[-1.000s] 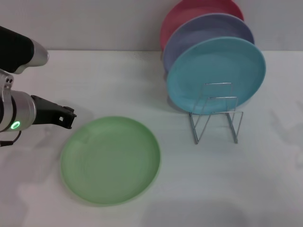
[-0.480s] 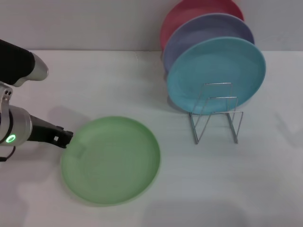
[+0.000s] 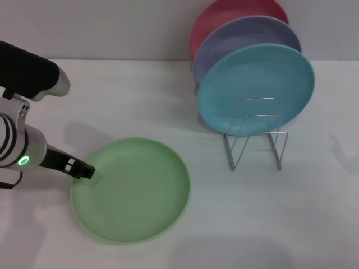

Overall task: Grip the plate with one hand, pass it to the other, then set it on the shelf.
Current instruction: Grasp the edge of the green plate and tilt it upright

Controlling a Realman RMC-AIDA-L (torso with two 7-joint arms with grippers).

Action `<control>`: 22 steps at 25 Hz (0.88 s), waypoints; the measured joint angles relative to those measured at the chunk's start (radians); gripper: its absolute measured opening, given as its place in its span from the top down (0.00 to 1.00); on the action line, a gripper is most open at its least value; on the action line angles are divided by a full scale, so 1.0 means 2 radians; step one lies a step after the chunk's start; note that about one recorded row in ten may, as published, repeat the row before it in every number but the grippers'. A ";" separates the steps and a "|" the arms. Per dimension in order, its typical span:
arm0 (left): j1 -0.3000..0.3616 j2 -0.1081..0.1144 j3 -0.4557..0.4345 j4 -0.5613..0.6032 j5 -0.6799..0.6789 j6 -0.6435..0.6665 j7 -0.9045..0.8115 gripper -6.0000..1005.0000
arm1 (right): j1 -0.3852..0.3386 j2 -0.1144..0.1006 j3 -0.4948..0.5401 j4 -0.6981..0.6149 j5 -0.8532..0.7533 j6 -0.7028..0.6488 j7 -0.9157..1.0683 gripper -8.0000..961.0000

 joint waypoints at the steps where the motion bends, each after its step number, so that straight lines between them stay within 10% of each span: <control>1: -0.002 0.000 0.000 -0.003 0.000 0.000 -0.001 0.44 | 0.000 0.000 0.000 0.000 0.000 0.000 0.000 0.16; 4: -0.012 0.000 0.002 -0.022 -0.002 0.000 -0.002 0.33 | 0.000 -0.001 0.000 0.000 0.000 -0.001 0.000 0.16; 22: -0.030 -0.001 0.011 -0.065 -0.003 0.007 -0.016 0.33 | -0.003 -0.002 0.000 -0.005 -0.001 0.000 -0.006 0.16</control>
